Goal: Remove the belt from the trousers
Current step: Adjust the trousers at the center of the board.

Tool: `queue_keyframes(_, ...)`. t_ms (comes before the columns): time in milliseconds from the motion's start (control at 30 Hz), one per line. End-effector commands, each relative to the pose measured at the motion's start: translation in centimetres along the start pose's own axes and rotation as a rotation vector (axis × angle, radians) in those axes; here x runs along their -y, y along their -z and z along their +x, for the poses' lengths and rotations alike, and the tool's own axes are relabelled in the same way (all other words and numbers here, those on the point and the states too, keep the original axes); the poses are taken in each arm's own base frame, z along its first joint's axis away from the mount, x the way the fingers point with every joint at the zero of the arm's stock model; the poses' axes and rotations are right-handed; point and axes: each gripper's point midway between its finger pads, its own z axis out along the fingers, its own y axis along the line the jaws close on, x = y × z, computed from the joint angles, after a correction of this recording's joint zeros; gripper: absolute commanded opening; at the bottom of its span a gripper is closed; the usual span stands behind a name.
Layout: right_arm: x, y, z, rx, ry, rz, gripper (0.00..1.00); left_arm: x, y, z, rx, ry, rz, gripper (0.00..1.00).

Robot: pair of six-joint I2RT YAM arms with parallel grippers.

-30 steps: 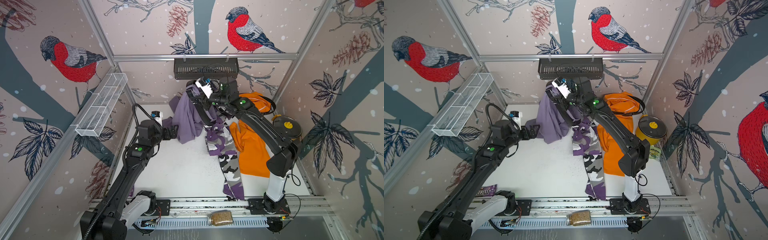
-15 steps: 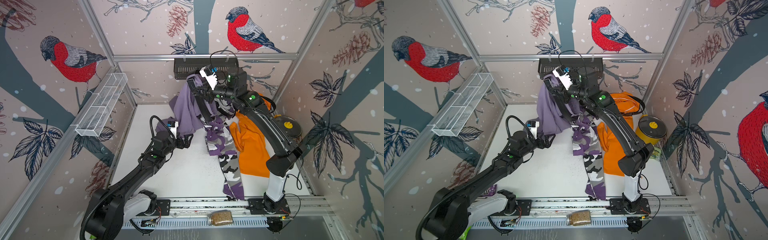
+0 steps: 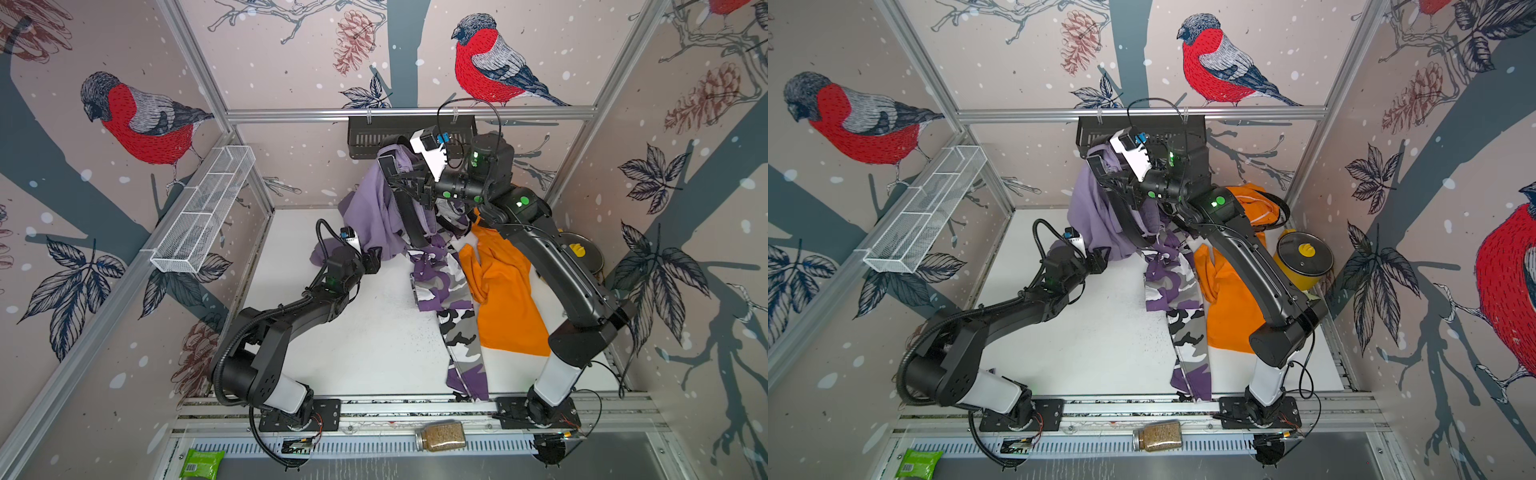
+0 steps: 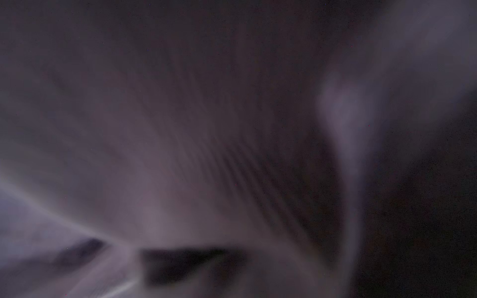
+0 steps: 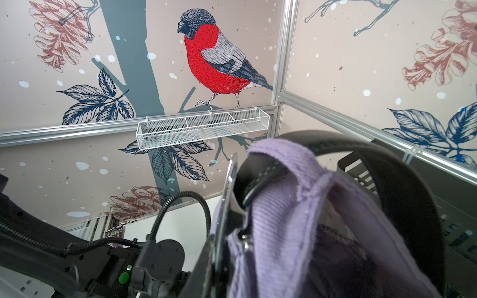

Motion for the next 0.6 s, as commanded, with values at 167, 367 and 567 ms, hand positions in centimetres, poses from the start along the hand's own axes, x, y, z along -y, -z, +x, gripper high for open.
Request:
queue_keyframes(167,-6.0,0.6,-6.7,0.181,0.141,-0.112,0.0,1.3,11.7,-16.5,0.398,-0.215,-0.213,0.0)
queue_keyframes(367,-14.0,0.4,-9.3,0.258,0.159,-0.31,0.0,3.0,22.3,-24.3,0.569,-0.315,-0.373,0.0)
queue_keyframes(567,-10.3,0.1,-2.0,0.122,-0.002,-0.257,0.0,-0.8,19.9,-21.0,0.388,-0.317,-0.504,0.0)
